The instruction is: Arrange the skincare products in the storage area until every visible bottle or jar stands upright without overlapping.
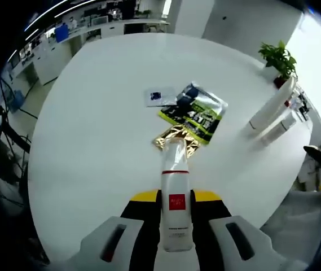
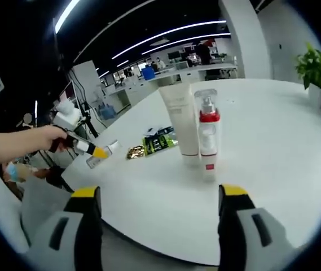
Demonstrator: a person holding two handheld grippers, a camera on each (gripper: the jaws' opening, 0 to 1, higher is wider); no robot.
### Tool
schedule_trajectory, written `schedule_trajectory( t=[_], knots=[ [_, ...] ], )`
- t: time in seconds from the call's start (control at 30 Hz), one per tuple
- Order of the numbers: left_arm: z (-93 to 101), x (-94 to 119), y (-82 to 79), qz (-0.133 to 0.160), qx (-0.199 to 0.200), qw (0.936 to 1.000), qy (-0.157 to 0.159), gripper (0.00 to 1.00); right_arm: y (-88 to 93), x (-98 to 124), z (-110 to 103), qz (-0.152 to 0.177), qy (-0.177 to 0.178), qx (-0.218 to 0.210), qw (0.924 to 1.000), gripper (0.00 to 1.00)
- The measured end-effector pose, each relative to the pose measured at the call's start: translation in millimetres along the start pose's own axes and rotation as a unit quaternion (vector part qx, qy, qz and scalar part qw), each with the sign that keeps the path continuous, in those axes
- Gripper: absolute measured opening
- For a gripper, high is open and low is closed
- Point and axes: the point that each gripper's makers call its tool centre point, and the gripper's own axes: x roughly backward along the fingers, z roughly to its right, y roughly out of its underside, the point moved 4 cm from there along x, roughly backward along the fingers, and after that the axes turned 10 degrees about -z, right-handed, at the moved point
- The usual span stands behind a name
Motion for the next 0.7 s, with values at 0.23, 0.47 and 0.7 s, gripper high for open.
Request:
schedule_trajectory(
  t=[0.23,0.47,0.7],
  knots=[
    [22.1,16,-8.4,0.049,-0.003,0.9982,0.034,0.16,-7.4,-3,-5,0.013,-0.024,-0.031,0.9991,0.84],
    [49.6,30,-9.2,0.083,-0.009,0.9941,0.070,0.16,-23.8,-2,-17,0.056,-0.086,-0.105,0.9892,0.76],
    [76.2,47,-10.9,0.117,-0.031,0.9881,0.095,0.16,-34.3,-2,-28,0.072,-0.126,-0.123,0.9816,0.65]
  ],
)
